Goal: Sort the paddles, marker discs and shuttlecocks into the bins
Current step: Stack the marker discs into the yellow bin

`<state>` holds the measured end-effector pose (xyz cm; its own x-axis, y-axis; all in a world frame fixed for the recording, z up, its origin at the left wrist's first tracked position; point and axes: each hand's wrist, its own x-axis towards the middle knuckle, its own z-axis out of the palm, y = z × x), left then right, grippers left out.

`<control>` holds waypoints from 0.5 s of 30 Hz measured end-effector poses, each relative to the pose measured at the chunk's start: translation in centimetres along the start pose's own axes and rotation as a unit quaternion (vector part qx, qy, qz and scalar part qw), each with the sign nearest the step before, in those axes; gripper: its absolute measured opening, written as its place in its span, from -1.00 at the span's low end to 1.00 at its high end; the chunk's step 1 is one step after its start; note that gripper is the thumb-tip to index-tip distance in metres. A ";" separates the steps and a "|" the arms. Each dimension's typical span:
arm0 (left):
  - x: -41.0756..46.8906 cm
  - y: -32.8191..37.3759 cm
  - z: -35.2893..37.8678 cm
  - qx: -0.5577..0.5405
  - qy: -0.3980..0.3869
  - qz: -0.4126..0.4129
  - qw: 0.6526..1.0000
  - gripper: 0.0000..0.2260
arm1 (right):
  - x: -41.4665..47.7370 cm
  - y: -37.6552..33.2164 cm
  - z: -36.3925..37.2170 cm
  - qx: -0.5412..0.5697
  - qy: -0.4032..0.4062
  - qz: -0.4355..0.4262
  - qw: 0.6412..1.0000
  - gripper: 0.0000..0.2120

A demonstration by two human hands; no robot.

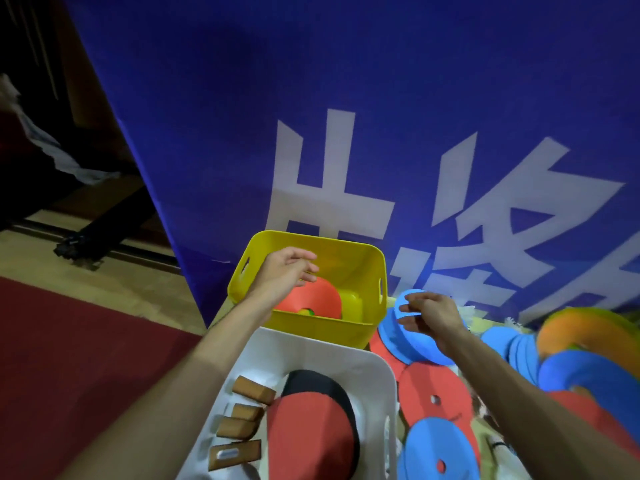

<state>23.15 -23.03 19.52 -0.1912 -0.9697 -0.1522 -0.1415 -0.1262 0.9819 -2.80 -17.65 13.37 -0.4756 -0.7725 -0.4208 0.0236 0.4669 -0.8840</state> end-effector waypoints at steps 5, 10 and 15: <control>-2.4 -0.2 5.7 0.044 -0.079 0.011 0.996 -0.82 | -0.4 1.3 -5.4 0.025 0.011 0.011 1.000 -0.83; -3.5 -1.3 10.8 0.063 -0.100 -0.001 0.993 -0.78 | 0.2 3.8 -10.3 0.041 0.019 0.026 0.999 -0.83; -4.1 -2.0 14.5 0.073 -0.082 -0.006 0.994 -0.73 | 1.2 6.3 -13.8 0.062 -0.002 0.047 0.997 -0.84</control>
<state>10.09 -15.79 16.51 -0.3431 -0.9193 -0.1927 -0.2825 -0.0947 0.9546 -15.35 -9.65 10.08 -0.4634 -0.7291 -0.5037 0.1765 0.4811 -0.8587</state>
